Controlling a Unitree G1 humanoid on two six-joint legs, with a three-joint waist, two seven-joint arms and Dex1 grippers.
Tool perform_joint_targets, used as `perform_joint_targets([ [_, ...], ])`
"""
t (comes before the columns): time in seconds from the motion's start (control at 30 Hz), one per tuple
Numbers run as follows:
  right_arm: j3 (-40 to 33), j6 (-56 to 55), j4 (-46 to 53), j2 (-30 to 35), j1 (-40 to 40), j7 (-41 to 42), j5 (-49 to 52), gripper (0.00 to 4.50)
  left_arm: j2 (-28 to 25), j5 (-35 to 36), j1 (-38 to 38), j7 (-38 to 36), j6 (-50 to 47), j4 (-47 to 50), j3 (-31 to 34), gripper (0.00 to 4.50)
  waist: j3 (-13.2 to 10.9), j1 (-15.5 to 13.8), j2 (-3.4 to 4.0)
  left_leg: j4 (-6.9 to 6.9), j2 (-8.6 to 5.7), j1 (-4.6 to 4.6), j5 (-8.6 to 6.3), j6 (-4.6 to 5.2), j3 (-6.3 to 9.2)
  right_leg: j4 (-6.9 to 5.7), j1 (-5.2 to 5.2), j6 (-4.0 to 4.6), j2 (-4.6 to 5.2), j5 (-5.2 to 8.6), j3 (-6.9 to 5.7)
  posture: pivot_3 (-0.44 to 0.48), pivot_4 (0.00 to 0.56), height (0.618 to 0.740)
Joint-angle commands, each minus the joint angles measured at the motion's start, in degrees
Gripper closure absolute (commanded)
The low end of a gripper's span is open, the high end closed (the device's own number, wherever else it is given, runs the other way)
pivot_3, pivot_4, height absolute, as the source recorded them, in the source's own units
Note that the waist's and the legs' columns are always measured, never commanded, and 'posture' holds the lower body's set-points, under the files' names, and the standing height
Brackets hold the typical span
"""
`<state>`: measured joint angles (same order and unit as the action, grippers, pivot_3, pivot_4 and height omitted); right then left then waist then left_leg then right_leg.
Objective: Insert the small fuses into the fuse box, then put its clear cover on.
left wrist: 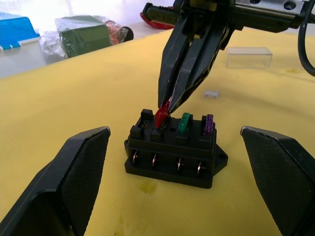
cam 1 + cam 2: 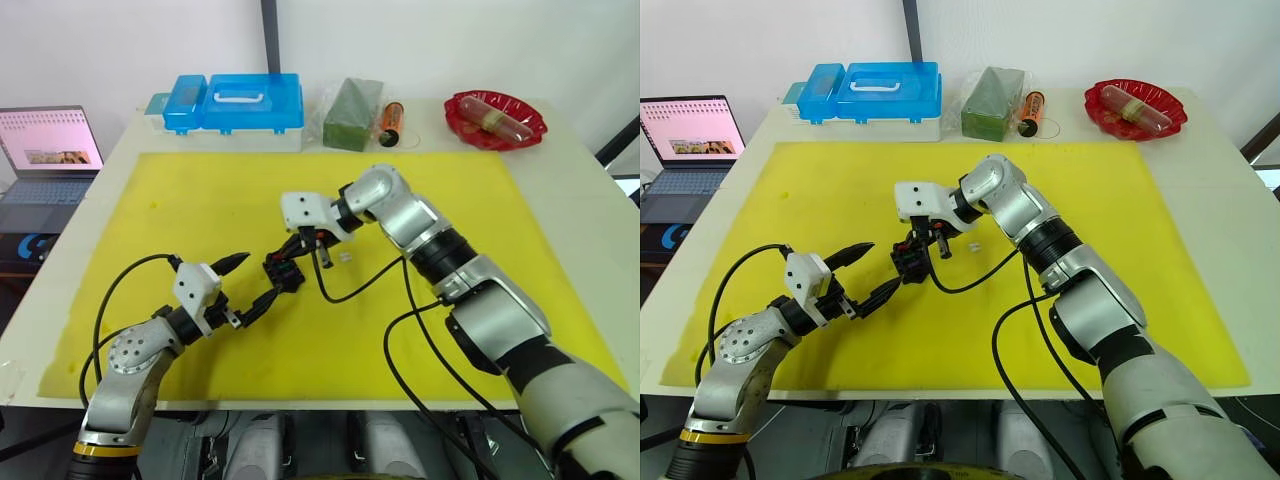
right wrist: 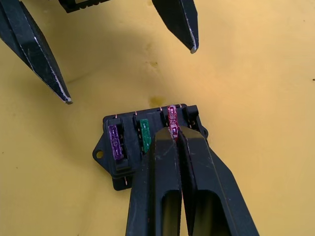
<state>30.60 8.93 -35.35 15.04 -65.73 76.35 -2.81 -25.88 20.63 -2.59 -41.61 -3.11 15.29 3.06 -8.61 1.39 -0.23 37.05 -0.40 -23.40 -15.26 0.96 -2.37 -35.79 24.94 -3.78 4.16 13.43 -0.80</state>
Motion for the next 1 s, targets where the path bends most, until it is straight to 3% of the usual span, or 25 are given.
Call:
perform_joint_targets([
  [0.03, -1.8, -1.7, -0.2, -0.7, -2.2, 0.4, -0.3, 4.49, -0.2, 0.1, 0.0, 0.0, 0.8, 2.1, 0.3, 0.00, 0.0, 0.0, 0.00, 0.00, 0.00, 0.00, 0.00, 0.00, 0.00, -0.01, 0.00, 0.00, 0.00, 0.00, 0.00, 0.000, 0.150, 0.740],
  [1.0, -1.9, -11.0, -9.4, -2.6, -4.8, 3.0, -3.2, 4.49, -0.6, -0.3, -0.9, -0.4, 2.8, 0.4, 1.1, 0.00, 0.0, 1.1, 0.00, -0.01, -0.01, 0.01, 0.01, -0.02, -0.01, -0.19, 0.08, -0.06, 0.01, -0.03, -0.01, 0.000, 0.150, 0.740],
])
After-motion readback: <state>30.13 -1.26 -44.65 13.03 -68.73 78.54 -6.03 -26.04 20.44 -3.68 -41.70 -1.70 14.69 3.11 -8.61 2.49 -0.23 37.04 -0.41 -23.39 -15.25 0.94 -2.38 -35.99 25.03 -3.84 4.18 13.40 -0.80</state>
